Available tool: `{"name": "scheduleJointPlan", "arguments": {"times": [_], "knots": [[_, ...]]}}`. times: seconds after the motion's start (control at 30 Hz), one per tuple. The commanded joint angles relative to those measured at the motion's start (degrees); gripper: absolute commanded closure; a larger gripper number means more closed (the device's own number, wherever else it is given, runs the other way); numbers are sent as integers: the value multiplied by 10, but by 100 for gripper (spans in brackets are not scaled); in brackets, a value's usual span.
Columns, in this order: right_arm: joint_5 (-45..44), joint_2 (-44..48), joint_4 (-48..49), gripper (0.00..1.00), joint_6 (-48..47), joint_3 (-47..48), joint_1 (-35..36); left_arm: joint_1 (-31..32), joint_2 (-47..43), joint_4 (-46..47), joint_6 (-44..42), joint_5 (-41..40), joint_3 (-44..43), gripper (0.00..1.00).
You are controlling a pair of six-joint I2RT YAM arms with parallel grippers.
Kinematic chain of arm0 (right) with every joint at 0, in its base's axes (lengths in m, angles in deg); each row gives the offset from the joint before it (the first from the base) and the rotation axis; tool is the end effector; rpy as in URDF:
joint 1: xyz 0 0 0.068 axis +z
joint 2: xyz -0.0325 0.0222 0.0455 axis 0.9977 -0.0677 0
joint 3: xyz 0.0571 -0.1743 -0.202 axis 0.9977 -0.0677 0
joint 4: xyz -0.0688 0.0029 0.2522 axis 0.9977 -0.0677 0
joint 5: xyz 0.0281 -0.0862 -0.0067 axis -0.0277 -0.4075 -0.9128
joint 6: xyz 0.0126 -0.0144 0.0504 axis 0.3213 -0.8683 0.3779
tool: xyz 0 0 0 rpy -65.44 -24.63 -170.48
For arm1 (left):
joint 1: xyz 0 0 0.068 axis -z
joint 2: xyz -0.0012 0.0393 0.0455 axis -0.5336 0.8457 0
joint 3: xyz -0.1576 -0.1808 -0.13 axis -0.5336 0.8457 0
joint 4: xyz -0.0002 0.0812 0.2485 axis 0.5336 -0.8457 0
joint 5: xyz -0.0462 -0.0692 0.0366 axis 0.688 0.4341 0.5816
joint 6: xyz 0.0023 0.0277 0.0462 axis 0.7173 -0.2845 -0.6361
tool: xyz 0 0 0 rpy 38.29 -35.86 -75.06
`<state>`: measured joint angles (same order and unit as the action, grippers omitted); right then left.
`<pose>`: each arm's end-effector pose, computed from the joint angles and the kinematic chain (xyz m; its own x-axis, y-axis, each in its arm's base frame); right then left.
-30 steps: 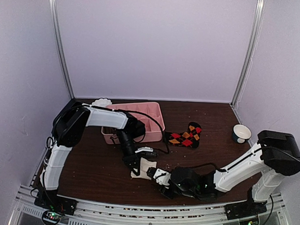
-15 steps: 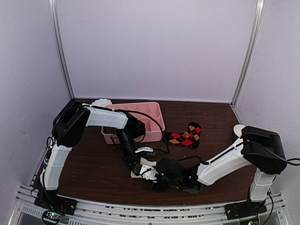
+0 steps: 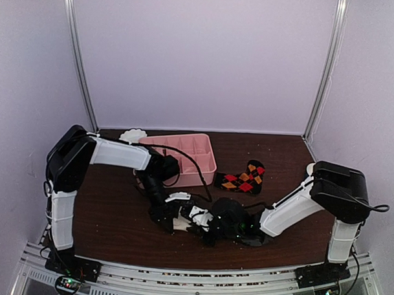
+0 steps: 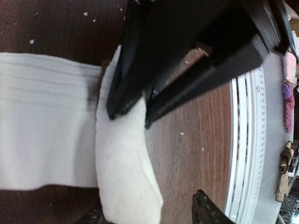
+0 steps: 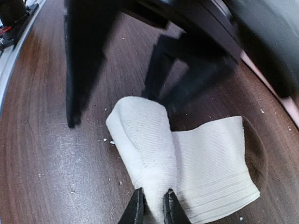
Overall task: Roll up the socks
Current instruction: Roll the sock.
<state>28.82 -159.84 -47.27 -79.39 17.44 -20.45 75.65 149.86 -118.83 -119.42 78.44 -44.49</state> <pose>0.1430 0.3262 0.1021 -0.1206 -0.5400 -0.8330 -0.9641 0.2637 -0.0314 0.2505 -0.2684 0.1336 -0.2883 0.9189 -0.2691 0.8013 0.0777 -0.5932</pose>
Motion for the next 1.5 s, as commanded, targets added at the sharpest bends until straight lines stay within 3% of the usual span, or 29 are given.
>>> {"name": "scheduleJointPlan", "arguments": {"times": [0.0, 0.13, 0.23, 0.47, 0.77, 1.07, 1.47], "knots": [[88, -37, -99, 98, 75, -33, -26, -11, -89, 130, -10, -36, 72, 44], [139, -57, -135, 99, 139, -22, -48, -10, -121, 187, -5, -57, 105, 45], [170, -76, -148, 98, 182, -14, -63, -10, -145, 225, -4, -53, 135, 35], [231, -134, -237, 100, 230, 49, -88, 2, -161, 223, -32, -51, 154, 35], [212, -174, -298, 100, 300, 87, -122, 3, -228, 257, -42, -37, 204, 42], [180, -169, -313, 100, 342, 60, -132, 1, -292, 281, -27, -12, 240, 40], [257, -180, -268, 100, 385, 39, -135, 27, -227, 368, -60, -149, 245, 43]]}}
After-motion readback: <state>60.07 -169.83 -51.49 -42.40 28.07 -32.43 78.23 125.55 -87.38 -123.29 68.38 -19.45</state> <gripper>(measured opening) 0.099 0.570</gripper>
